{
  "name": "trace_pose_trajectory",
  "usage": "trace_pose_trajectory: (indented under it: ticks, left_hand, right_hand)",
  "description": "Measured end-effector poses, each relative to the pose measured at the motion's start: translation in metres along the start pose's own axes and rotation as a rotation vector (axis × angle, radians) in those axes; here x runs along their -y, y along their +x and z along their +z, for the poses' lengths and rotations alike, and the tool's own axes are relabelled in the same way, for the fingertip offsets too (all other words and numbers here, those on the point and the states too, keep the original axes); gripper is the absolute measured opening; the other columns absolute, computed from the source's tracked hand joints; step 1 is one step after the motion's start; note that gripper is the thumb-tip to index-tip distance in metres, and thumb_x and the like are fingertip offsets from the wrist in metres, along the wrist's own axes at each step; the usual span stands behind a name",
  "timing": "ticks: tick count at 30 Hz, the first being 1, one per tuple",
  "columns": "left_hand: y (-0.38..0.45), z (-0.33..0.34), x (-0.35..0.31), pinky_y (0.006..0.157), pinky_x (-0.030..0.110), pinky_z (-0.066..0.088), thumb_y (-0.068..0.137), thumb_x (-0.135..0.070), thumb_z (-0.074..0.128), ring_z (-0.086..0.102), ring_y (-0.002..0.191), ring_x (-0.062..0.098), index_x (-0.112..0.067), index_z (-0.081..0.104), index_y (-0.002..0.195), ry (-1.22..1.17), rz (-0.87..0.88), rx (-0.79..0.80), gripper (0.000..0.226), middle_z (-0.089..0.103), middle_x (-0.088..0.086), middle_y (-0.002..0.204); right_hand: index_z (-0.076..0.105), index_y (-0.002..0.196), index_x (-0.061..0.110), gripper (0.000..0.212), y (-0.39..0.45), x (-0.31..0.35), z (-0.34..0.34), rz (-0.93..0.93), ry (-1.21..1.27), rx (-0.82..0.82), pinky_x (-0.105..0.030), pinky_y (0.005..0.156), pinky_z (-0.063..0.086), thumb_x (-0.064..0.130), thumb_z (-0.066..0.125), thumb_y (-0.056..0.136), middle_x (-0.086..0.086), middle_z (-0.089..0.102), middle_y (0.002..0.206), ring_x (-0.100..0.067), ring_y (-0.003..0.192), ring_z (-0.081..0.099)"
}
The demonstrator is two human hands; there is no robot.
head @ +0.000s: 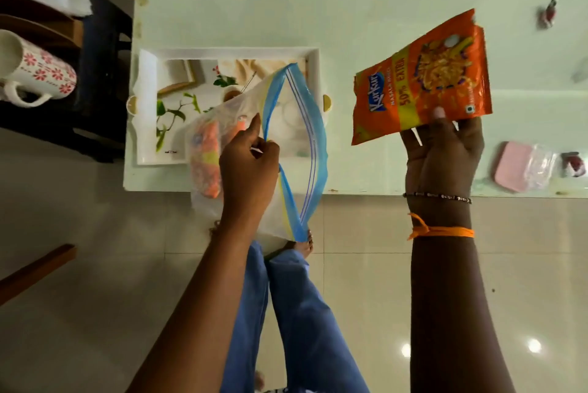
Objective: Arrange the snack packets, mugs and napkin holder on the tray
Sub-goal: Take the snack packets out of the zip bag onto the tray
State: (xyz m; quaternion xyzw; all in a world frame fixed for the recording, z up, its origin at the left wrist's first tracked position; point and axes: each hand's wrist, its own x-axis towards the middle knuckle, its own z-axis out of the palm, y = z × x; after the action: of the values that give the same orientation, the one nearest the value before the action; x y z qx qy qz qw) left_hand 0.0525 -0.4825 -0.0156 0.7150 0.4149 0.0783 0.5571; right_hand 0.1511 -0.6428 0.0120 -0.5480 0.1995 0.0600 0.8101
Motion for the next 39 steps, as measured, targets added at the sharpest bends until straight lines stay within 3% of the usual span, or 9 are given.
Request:
trace_pose_trajectory:
  ticks: [9,15,18,23,25,28,31,34,39]
  left_hand:
    - [-0.004,-0.004,0.002,0.054,0.019,0.045,0.085,-0.003,0.047,0.047,0.054,0.011,-0.017,0.057,0.125,0.039,-0.006,0.009,0.043,0.049,-0.002,0.063]
    - [-0.005,-0.012,0.006,0.053,0.014,0.042,0.085,-0.005,0.047,0.046,0.057,0.009,-0.018,0.055,0.127,0.074,0.003,-0.005,0.045,0.053,-0.002,0.066]
    - [-0.005,-0.016,0.006,0.061,0.024,0.048,0.085,-0.006,0.047,0.049,0.06,0.012,-0.019,0.056,0.127,0.059,-0.008,-0.011,0.044,0.056,0.0,0.07]
    - [-0.01,-0.025,0.004,0.066,0.045,0.053,0.086,-0.006,0.047,0.048,0.062,0.019,-0.023,0.053,0.129,0.043,-0.03,-0.006,0.047,0.056,0.024,0.073]
    - [-0.012,-0.03,0.003,0.067,0.043,0.054,0.087,-0.006,0.047,0.05,0.063,0.016,-0.023,0.051,0.131,0.02,-0.024,-0.01,0.048,0.058,0.019,0.076]
    - [-0.013,-0.044,0.007,0.062,0.034,0.053,0.087,-0.008,0.048,0.05,0.063,0.006,-0.024,0.05,0.132,-0.02,-0.007,-0.03,0.048,0.054,-0.015,0.066]
    - [-0.012,-0.069,0.004,0.061,0.023,0.048,0.083,-0.011,0.048,0.049,0.059,0.003,-0.022,0.051,0.13,-0.08,-0.005,-0.094,0.049,0.053,-0.018,0.063]
    - [-0.006,-0.104,-0.002,0.059,0.031,0.045,0.076,-0.013,0.045,0.047,0.062,0.019,-0.021,0.056,0.126,-0.125,0.009,-0.239,0.051,0.056,0.002,0.078]
    - [0.0,-0.156,-0.001,0.06,0.023,0.042,0.072,-0.009,0.042,0.051,0.065,0.0,-0.023,0.059,0.122,-0.17,0.093,-0.415,0.055,0.067,-0.002,0.097]
  right_hand:
    - [0.041,0.126,0.001,0.038,0.013,-0.079,0.016,0.235,-0.025,-0.074,-0.036,0.074,0.052,-0.01,0.04,0.09,-0.017,0.052,0.11,-0.028,0.101,0.053]
    - [0.049,0.096,-0.009,0.039,0.005,-0.126,0.034,0.377,-0.234,-0.139,-0.003,0.035,0.035,0.001,0.053,0.058,0.009,0.052,0.034,0.002,0.036,0.047]
    - [0.052,0.103,-0.012,0.028,0.004,-0.138,0.021,0.435,-0.408,-0.184,0.0,0.044,0.034,-0.01,0.058,0.075,-0.004,0.049,0.059,-0.009,0.055,0.044]
    - [0.048,0.115,0.001,0.042,-0.009,-0.125,-0.002,0.369,-0.476,-0.258,-0.027,0.09,0.048,-0.002,0.065,0.078,-0.019,0.053,0.118,-0.018,0.096,0.054]
    - [0.049,0.116,0.005,0.041,-0.021,-0.109,0.001,0.205,-0.554,-0.161,-0.015,0.079,0.048,0.012,0.067,0.08,-0.013,0.055,0.121,-0.006,0.089,0.054]
    - [0.044,0.122,0.013,0.052,-0.044,-0.09,0.021,0.14,-0.59,0.239,-0.031,0.093,0.048,0.024,0.068,0.077,-0.007,0.053,0.128,-0.015,0.112,0.055]
    - [0.029,0.137,0.006,0.066,-0.06,-0.091,0.049,0.01,-0.861,0.64,-0.042,0.108,0.04,0.007,0.065,0.081,-0.012,0.041,0.143,-0.024,0.132,0.042]
    - [0.026,0.14,0.012,0.064,-0.072,-0.097,0.083,0.017,-0.932,0.748,-0.053,0.095,0.048,-0.011,0.046,0.084,-0.015,0.044,0.14,-0.032,0.122,0.051]
    - [0.028,0.14,0.014,0.071,-0.092,-0.108,0.119,0.017,-0.9,0.846,-0.052,0.079,0.057,-0.022,0.032,0.079,-0.013,0.043,0.141,-0.029,0.112,0.06]
